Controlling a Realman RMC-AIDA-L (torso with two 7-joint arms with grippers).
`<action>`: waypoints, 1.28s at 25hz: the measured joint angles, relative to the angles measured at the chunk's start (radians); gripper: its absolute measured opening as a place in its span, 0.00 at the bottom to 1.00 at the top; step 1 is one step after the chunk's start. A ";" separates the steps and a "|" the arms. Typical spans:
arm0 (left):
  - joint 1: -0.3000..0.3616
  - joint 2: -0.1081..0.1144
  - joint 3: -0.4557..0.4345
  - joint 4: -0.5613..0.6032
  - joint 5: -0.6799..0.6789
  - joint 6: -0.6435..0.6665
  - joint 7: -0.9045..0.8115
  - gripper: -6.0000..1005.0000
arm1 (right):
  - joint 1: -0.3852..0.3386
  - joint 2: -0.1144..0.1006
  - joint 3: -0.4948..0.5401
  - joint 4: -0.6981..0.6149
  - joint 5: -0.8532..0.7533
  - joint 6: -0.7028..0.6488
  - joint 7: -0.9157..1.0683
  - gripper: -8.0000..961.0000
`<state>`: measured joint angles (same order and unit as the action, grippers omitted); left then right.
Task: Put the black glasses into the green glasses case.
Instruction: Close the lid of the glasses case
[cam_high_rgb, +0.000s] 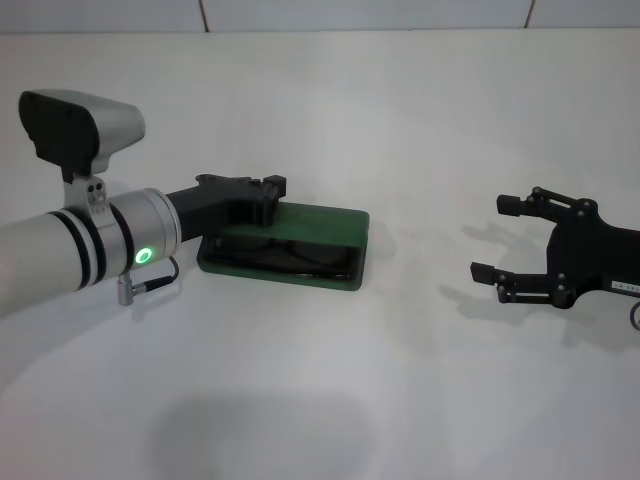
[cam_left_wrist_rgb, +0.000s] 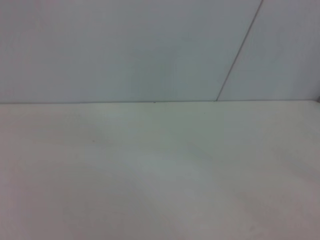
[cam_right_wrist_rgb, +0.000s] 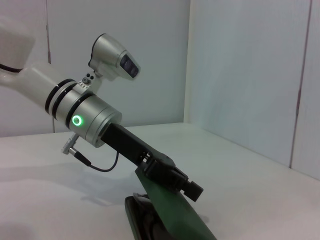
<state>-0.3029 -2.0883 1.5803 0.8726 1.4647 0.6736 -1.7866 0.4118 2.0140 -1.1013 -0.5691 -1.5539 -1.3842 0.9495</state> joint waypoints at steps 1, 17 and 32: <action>0.000 -0.001 0.000 0.000 -0.001 0.000 0.006 0.01 | 0.000 0.000 0.000 0.000 0.000 0.000 0.000 0.92; 0.021 -0.003 0.002 -0.051 -0.143 0.028 0.228 0.03 | 0.002 0.000 0.000 0.000 0.000 -0.004 0.009 0.92; 0.013 -0.004 0.001 -0.145 -0.310 0.110 0.471 0.04 | 0.002 0.000 0.000 0.003 0.000 -0.009 0.011 0.92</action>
<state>-0.2904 -2.0924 1.5815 0.7278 1.1550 0.7839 -1.3156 0.4135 2.0140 -1.1013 -0.5663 -1.5539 -1.3928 0.9603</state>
